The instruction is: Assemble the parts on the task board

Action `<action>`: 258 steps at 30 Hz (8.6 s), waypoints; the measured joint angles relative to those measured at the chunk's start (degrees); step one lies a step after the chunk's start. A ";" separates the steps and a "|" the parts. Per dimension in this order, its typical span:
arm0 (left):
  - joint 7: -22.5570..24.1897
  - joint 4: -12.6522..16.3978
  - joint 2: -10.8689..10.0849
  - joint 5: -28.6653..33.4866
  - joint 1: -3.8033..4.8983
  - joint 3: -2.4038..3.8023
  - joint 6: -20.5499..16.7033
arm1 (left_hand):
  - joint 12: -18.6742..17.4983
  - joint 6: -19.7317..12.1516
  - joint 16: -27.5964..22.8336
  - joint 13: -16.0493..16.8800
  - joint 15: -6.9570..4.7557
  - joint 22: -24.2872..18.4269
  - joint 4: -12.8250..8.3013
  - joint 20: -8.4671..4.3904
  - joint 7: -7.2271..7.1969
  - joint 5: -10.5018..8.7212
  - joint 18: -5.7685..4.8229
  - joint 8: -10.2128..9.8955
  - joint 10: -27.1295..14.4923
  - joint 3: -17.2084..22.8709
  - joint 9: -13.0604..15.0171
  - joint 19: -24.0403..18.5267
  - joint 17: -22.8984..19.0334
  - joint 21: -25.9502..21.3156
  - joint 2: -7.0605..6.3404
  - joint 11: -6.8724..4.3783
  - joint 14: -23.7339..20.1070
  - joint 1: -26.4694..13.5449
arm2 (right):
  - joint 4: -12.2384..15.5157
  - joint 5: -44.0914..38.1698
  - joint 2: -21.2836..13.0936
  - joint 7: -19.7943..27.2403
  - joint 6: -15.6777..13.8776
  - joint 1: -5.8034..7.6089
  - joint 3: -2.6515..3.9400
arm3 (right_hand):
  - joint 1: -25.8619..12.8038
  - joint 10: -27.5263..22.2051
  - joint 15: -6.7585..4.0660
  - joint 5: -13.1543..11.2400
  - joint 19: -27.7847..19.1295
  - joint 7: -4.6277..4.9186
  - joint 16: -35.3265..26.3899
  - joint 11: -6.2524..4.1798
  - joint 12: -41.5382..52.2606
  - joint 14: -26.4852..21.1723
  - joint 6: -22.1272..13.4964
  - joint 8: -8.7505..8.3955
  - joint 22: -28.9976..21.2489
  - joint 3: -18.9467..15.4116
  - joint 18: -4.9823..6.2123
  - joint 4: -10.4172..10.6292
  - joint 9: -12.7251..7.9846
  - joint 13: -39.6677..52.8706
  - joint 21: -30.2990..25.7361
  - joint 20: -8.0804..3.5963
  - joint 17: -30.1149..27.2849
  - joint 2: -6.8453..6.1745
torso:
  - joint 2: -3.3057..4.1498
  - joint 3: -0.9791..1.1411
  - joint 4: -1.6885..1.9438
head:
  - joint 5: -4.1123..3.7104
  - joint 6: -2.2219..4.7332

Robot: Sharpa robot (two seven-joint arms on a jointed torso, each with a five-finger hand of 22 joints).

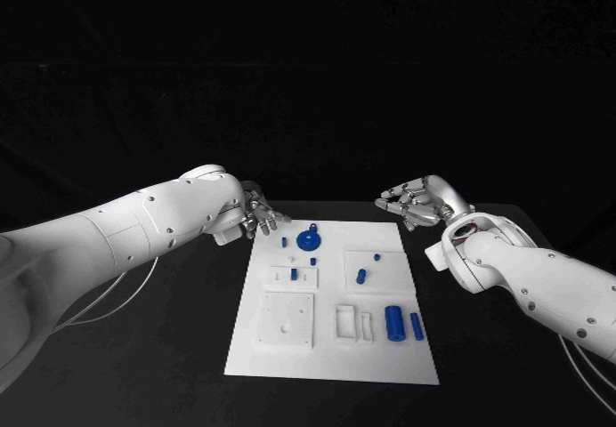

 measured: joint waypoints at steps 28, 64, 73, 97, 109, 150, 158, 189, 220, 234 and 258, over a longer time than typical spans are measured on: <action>0.38 -6.47 3.52 -0.68 0.00 -0.24 10.38 | 4.05 -0.20 1.37 1.24 0.27 -0.02 -0.60 0.02 -0.20 3.87 -0.01 -2.94 -0.96 2.90 10.63 -0.85 -1.76 1.12 -2.51 -0.45 -1.27 -1.69 | 0.76 -0.05 0.33 -0.09 0.01 0.01 0.00 | 0.00 0.00 0.00 0.88 0.00 -0.19 0.00 0.00 0.00 0.00 -0.21 0.00 0.01 0.16 0.00 0.16 0.01 -0.05 0.00 0.00 -0.03 0.00 | 1.38 0.18 -1.34 | 0.23 0.58; 0.32 -8.96 4.10 -0.63 -0.17 -0.33 10.77 | 5.69 -0.41 2.22 1.64 0.07 -0.05 -6.68 0.03 -0.41 8.00 -0.01 -4.13 -1.36 0.42 13.13 -0.84 -2.43 1.78 3.15 -0.47 -1.47 0.52 | 0.92 -0.08 0.26 -0.14 0.00 0.01 0.00 | 0.00 0.00 0.00 1.12 0.00 -0.03 0.00 0.00 0.00 0.00 -0.36 0.00 0.01 0.31 0.00 0.32 0.02 -0.03 0.00 0.00 -0.02 0.00 | 2.03 0.13 -1.65 | -0.23 0.06; 0.20 -9.38 4.28 -0.59 -0.25 -0.33 10.83 | 5.69 -0.41 2.22 1.53 0.07 -0.01 -7.79 0.03 -0.41 8.23 -0.01 -4.27 -1.36 0.28 12.76 -0.84 -2.43 1.78 3.83 -0.47 -1.47 1.19 | 0.93 -0.10 0.33 -0.16 0.00 0.01 0.00 | 0.00 0.00 0.00 1.11 0.00 -0.04 0.00 0.00 0.00 0.00 -0.36 0.00 0.01 0.31 0.00 0.32 0.02 -0.03 0.00 0.00 -0.02 0.00 | 2.00 0.18 -1.74 | -0.23 -0.07; 0.21 -10.13 4.77 0.35 -0.31 -0.30 12.07 | 4.11 -0.40 2.21 0.43 0.24 -0.03 -10.88 0.24 -0.38 11.83 -0.01 -7.98 -1.70 2.23 6.25 -1.05 -2.75 1.78 6.06 -0.39 -1.64 2.97 | 1.04 -0.11 0.44 -0.18 0.01 0.01 0.00 | 0.00 0.00 0.00 1.10 0.00 -0.05 0.00 0.00 0.00 0.00 -0.35 0.00 0.01 0.31 0.00 0.32 0.02 -0.03 0.00 0.00 -0.01 0.00 | 2.05 0.14 -1.52 | -0.51 -0.17; 0.62 -9.82 4.70 1.38 -0.14 -0.24 13.02 | 2.68 -0.86 2.11 -0.41 0.39 -0.04 -12.39 0.44 0.28 16.43 -0.01 -8.98 -1.60 5.24 2.28 -1.25 -2.93 1.78 7.45 -0.07 -1.76 4.82 | 1.04 -0.11 0.49 -0.19 0.02 0.01 0.00 | 0.00 0.00 0.00 1.10 0.00 -0.10 0.00 0.00 0.00 0.00 -0.30 0.00 0.01 0.31 0.00 0.32 0.02 -0.02 0.00 0.00 -0.01 0.00 | 2.05 0.09 -1.55 | -0.40 -0.17; 0.47 2.56 -2.27 4.64 -0.13 -0.31 8.32 | 1.74 0.86 3.33 -1.50 -0.75 -0.01 -15.39 -0.33 3.07 32.10 -0.01 -8.06 -0.10 8.51 3.50 -1.30 0.27 8.11 6.13 -0.67 0.82 3.81 | 0.94 -0.12 -0.23 -0.17 0.01 0.00 0.00 | 0.00 0.00 0.00 1.09 0.00 -0.13 0.00 0.00 0.00 0.00 -0.27 0.00 0.01 0.31 0.00 0.32 0.02 -0.02 0.00 0.00 -0.01 0.00 | 1.82 0.04 -1.19 | -0.32 -0.32; -0.58 12.19 -7.14 4.51 0.33 -0.26 4.52 | 2.90 1.06 1.97 -1.76 -0.89 -0.02 -15.44 -0.70 3.27 33.08 -0.01 -8.50 0.10 8.56 3.68 -1.35 2.94 9.32 5.76 -0.88 1.60 3.45 | 0.93 -0.11 -0.56 -0.16 0.00 0.00 0.00 | 0.00 0.00 0.00 1.06 0.00 -0.14 0.00 0.00 0.00 0.00 -0.26 0.00 0.01 0.31 0.00 0.32 0.02 -0.02 0.00 0.00 -0.01 0.00 | 1.54 -0.21 -0.68 | -0.47 -0.50; -3.75 24.04 -13.33 0.86 0.44 -0.65 0.91 | 4.10 1.44 1.09 -1.81 -0.95 -0.04 -16.04 -0.69 3.27 33.85 -0.02 -8.76 0.25 9.16 3.78 -1.35 5.80 9.77 4.53 -1.04 2.66 2.74 | 0.59 0.00 -0.61 -0.14 0.01 -0.01 0.01 | 0.00 0.00 0.00 1.05 0.00 -0.16 0.00 0.00 0.00 0.00 -0.24 0.00 0.01 0.15 0.00 0.48 0.02 -0.02 0.00 0.00 -0.01 0.00 | 1.42 -0.43 -0.25 | 0.22 -1.08; -4.93 25.33 -13.74 -1.01 -0.17 -2.85 3.12 | 4.14 1.59 0.88 -1.88 -0.83 -0.01 -16.32 -0.90 3.40 34.06 -0.02 -8.64 0.29 9.14 4.15 -1.56 7.08 9.99 4.69 -1.08 2.75 2.90 | 0.46 0.04 -0.51 -0.13 0.02 -0.01 0.01 | 0.00 0.00 0.00 1.05 0.00 -0.17 0.00 0.00 0.00 0.00 -0.23 0.00 0.01 0.15 0.00 0.48 0.02 -0.02 0.00 0.00 -0.01 0.00 | 1.43 -0.39 -0.31 | 0.34 -1.65; -5.07 24.76 -13.14 -1.37 -0.13 -2.89 3.24 | 4.38 1.67 0.88 -1.88 -0.77 -0.02 -16.48 -0.89 3.27 34.28 -0.02 -8.42 0.29 8.98 4.07 -1.56 7.64 10.21 4.69 -1.08 2.89 2.89 | 0.41 0.06 -0.48 -0.12 0.03 -0.01 0.01 | 0.00 0.00 0.00 1.05 0.00 -0.17 0.00 0.00 0.00 0.00 -0.23 0.00 0.01 0.15 0.00 0.48 0.02 -0.02 0.00 0.00 -0.01 0.00 | 1.47 -0.35 -0.34 | 0.38 -1.83; -5.75 24.23 -12.40 -2.54 0.07 -2.74 5.62 | 4.71 1.74 0.89 -1.87 -0.85 -0.04 -16.64 -0.89 3.15 34.26 -0.02 -8.45 0.59 8.82 4.28 -1.56 8.67 10.43 4.56 -0.78 3.16 2.51 | 0.41 0.09 -0.53 -0.12 0.06 -0.01 0.01 | 0.00 0.00 0.00 1.05 0.00 -0.17 0.00 0.00 0.00 0.00 -0.22 0.00 0.01 0.15 0.00 0.48 0.02 -0.02 0.00 0.00 -0.01 0.00 | 1.41 -0.35 -0.31 | 0.15 -2.10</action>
